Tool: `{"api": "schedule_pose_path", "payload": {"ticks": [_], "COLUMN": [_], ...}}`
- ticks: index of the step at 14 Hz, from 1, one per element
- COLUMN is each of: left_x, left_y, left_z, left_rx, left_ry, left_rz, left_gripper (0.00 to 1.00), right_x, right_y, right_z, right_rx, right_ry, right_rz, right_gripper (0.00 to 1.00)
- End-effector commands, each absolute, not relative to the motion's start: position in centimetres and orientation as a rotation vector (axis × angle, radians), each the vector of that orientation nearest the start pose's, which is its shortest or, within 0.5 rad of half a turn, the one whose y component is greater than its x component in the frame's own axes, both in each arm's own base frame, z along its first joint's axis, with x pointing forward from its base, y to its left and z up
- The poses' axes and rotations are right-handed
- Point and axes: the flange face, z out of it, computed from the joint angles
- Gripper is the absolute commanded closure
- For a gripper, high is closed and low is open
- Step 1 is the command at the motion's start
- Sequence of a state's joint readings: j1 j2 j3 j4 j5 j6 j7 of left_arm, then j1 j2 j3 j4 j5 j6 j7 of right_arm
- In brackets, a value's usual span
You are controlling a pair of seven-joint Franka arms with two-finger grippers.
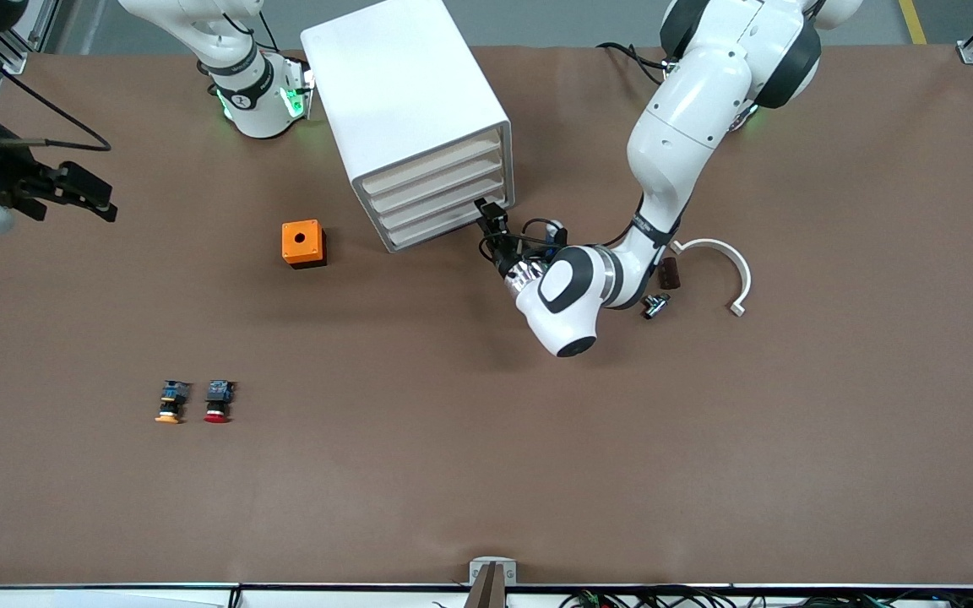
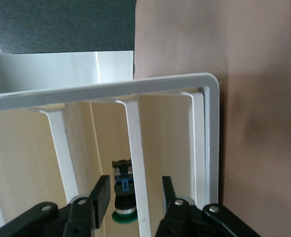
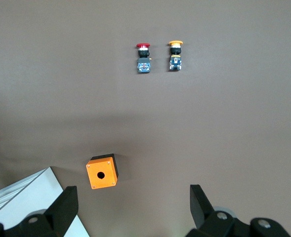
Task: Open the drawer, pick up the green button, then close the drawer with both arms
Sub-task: 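Pull the drawer open with the left gripper while the right gripper approaches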
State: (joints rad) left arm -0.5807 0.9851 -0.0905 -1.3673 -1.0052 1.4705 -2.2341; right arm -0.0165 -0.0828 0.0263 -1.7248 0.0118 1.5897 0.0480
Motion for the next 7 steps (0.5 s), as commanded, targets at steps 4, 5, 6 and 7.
{"api": "schedule_pose_path", "payload": {"ticks": [4, 5, 6, 7], "left_x": [42.6, 42.4, 42.1, 41.7], "left_y": [-49.8, -50.0, -50.2, -50.4], "left_z": [12.6, 12.6, 12.5, 12.5], "left_rx": [-1.105, -1.108, -1.112, -1.114], "left_ry": [-1.647, -1.643, -1.636, -1.624], "left_rz": [1.384, 1.383, 1.379, 1.376], "left_gripper": [0.53, 0.55, 0.59, 0.63], "right_x": [57.7, 58.0, 58.0, 58.0], "right_y": [-1.7, -1.7, -1.6, -1.4], "right_z": [52.9, 52.6, 52.6, 52.6], "right_rx": [-3.111, -3.125, -3.125, -3.126], "right_ry": [0.121, 0.115, 0.120, 0.125], "right_rz": [0.263, 0.260, 0.262, 0.265], "right_gripper": [0.00, 0.00, 0.00, 0.00]}}
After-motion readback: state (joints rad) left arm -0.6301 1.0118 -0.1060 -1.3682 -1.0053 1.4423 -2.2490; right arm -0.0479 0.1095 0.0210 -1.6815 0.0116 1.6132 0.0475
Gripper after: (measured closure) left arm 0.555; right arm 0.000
